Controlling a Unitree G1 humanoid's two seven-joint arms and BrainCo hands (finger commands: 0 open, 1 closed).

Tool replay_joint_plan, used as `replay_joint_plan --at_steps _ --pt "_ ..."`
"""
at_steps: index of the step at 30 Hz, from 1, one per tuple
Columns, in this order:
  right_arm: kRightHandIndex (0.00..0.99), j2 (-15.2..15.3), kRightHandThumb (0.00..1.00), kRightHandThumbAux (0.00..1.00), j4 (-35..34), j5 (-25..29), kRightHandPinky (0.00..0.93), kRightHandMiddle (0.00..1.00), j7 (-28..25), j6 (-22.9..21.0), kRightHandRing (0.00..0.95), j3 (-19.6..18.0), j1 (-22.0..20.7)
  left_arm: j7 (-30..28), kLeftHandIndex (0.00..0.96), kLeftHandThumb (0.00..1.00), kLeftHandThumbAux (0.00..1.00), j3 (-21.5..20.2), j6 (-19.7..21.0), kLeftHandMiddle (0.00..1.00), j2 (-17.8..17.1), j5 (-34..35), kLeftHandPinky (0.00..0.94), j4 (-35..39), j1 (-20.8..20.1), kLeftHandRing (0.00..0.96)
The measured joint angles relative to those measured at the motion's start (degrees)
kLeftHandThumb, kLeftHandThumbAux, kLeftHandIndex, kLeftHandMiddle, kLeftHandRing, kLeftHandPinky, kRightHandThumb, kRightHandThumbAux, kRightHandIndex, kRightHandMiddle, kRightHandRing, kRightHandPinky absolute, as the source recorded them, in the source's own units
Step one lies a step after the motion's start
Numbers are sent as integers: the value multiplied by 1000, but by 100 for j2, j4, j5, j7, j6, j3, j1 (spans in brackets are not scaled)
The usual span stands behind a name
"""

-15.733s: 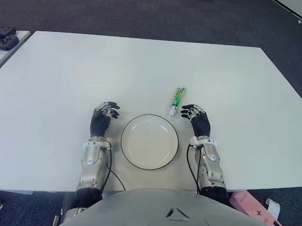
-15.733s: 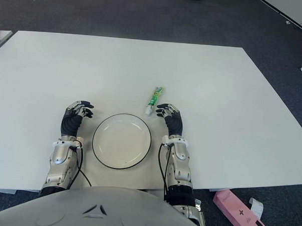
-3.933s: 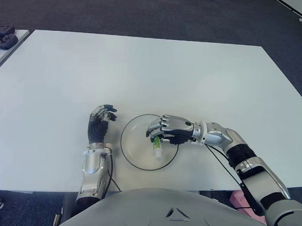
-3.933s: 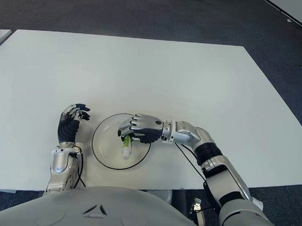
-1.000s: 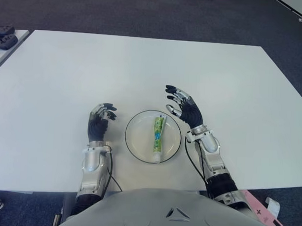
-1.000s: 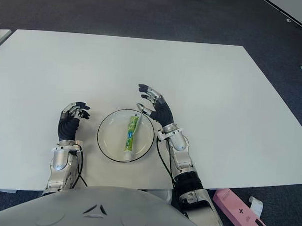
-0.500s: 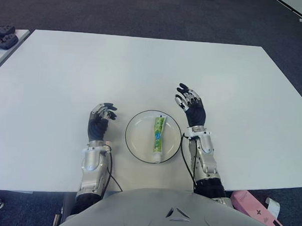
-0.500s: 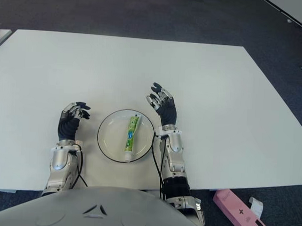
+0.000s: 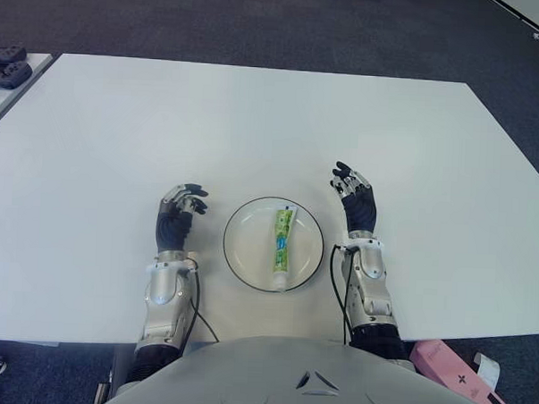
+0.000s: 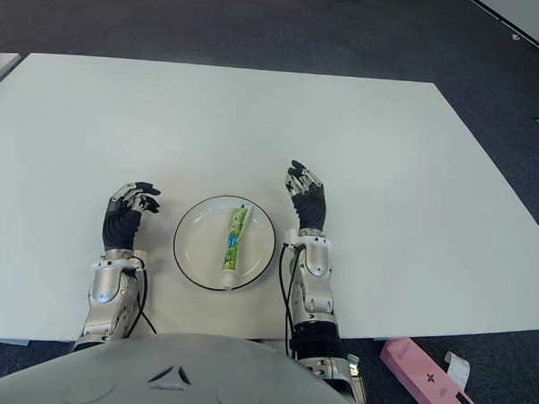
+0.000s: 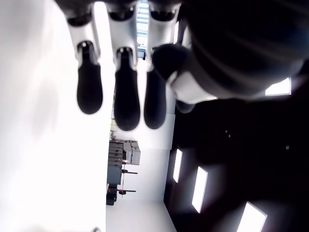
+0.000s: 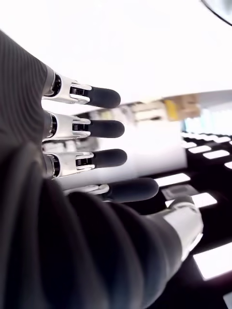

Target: Put the toothpaste on the table into the plate.

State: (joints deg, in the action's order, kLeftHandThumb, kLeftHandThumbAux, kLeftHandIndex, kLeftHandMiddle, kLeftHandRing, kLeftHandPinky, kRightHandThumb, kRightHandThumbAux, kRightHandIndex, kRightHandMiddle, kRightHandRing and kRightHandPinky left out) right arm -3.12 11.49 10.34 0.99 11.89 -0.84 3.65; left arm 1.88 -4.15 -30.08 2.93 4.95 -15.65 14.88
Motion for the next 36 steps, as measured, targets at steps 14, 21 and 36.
replay_joint_plan --at_steps 14,21,36 --pt "423 -20 696 728 526 333 488 478 -427 16 481 -470 -131 -4 430 836 674 -30 -19 475 -10 1 589 -76 -39 595" --pt "422 -19 695 727 653 331 484 483 -556 162 482 -546 -118 -8 426 836 675 -43 -29 477 -17 0 583 -88 -42 593" --pt "422 -18 695 730 719 330 471 474 -634 212 470 -609 -97 -54 414 833 678 -44 -24 482 -88 -53 579 -47 -27 589"
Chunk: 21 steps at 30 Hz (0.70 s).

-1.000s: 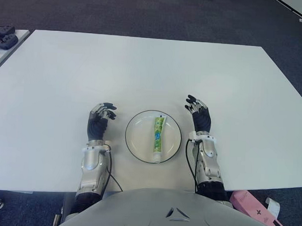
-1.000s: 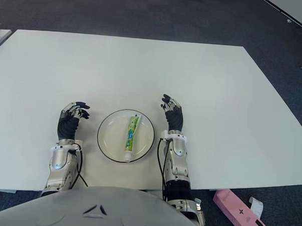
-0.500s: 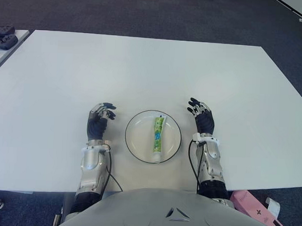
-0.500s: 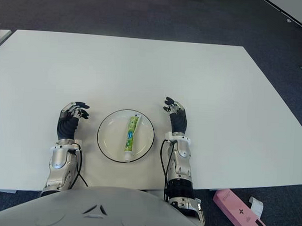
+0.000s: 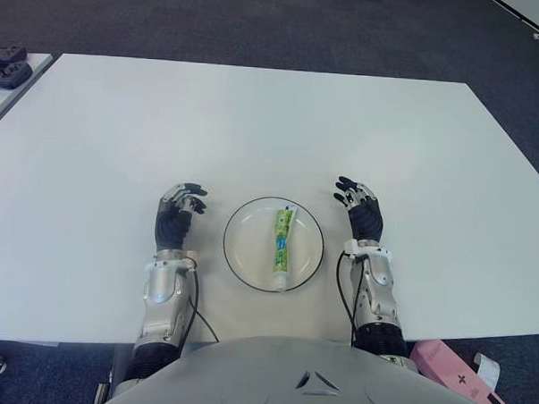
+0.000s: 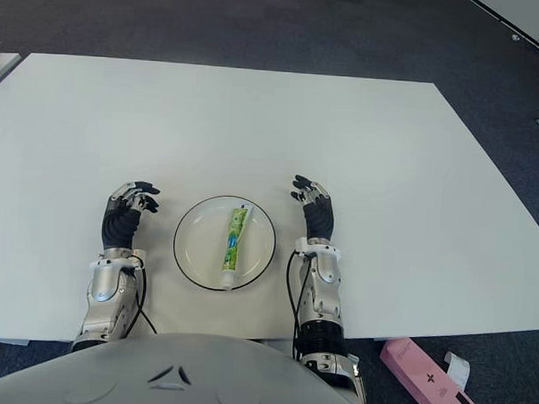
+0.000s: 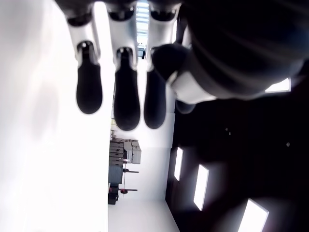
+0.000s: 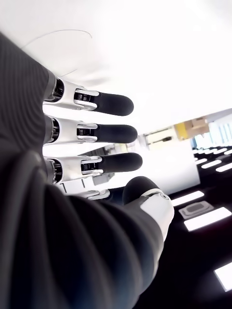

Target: Put the toothpaste on the table into the plate.

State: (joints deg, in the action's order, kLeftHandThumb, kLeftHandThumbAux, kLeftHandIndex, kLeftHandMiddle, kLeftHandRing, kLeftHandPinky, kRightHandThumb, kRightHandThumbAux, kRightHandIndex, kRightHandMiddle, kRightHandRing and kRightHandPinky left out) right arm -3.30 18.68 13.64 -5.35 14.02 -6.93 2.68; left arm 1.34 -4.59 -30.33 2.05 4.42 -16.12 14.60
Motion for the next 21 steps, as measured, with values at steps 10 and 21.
replay_joint_plan --at_steps 10,21 --pt "421 -1 694 733 -65 0 456 457 -47 -112 455 -38 27 -41 420 834 676 13 81 479 -24 23 564 61 18 582" --pt "424 -3 700 732 -296 -50 457 462 123 -334 454 45 159 -171 416 835 677 17 201 483 -25 100 563 125 28 584"
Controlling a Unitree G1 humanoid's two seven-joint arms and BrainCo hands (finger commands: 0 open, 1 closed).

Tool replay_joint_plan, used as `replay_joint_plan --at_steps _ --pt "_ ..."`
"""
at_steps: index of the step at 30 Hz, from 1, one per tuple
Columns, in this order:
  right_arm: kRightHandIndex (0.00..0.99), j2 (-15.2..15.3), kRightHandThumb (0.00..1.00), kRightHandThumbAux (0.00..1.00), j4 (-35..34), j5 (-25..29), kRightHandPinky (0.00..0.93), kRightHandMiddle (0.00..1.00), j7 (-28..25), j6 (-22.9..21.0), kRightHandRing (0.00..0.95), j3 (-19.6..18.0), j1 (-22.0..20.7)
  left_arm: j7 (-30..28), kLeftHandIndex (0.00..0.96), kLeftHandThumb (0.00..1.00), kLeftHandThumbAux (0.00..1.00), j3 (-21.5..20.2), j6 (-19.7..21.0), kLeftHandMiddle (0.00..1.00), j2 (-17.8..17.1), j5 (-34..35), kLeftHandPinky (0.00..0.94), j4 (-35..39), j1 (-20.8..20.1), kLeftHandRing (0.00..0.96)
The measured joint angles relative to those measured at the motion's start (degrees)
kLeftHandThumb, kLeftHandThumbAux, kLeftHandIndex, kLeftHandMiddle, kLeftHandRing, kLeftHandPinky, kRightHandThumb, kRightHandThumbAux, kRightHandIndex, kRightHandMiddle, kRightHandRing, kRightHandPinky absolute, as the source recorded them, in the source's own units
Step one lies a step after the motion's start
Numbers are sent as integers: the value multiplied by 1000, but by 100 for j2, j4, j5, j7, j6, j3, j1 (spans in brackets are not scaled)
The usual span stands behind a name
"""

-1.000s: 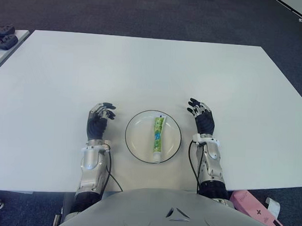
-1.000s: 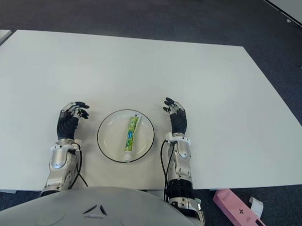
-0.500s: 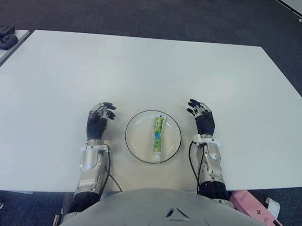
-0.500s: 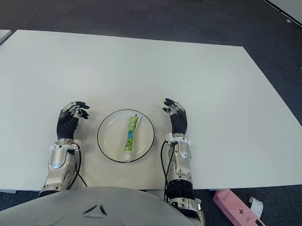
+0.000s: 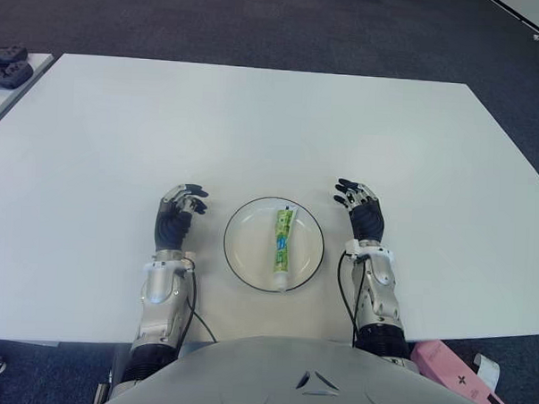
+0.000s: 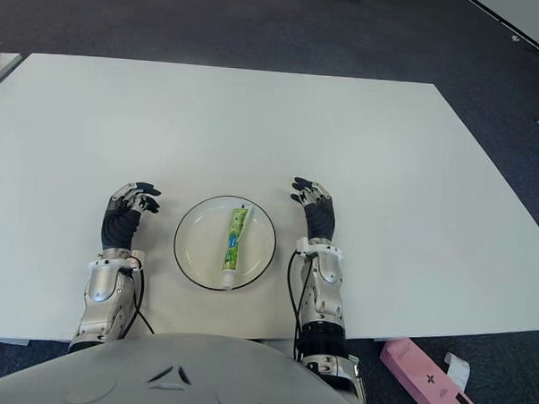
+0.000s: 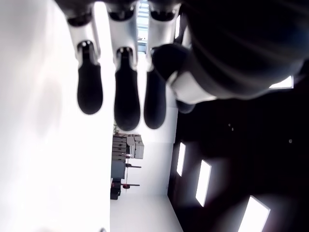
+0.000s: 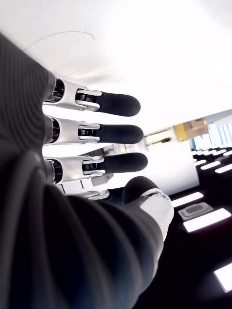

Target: Put the toothpaste on the table into the plate.

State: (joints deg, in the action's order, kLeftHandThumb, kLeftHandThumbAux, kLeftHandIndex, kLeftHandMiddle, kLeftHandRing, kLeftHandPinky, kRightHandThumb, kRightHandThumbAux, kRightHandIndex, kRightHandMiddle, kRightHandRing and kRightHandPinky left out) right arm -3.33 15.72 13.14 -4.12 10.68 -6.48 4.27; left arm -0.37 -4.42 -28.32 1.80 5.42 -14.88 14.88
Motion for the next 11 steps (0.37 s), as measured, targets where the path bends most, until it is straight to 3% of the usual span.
replay_joint_plan --at_steps 11 --pt "426 -1 707 730 -52 57 468 467 -37 98 463 76 121 -46 424 836 676 -6 -46 479 -29 3 556 -31 1 580"
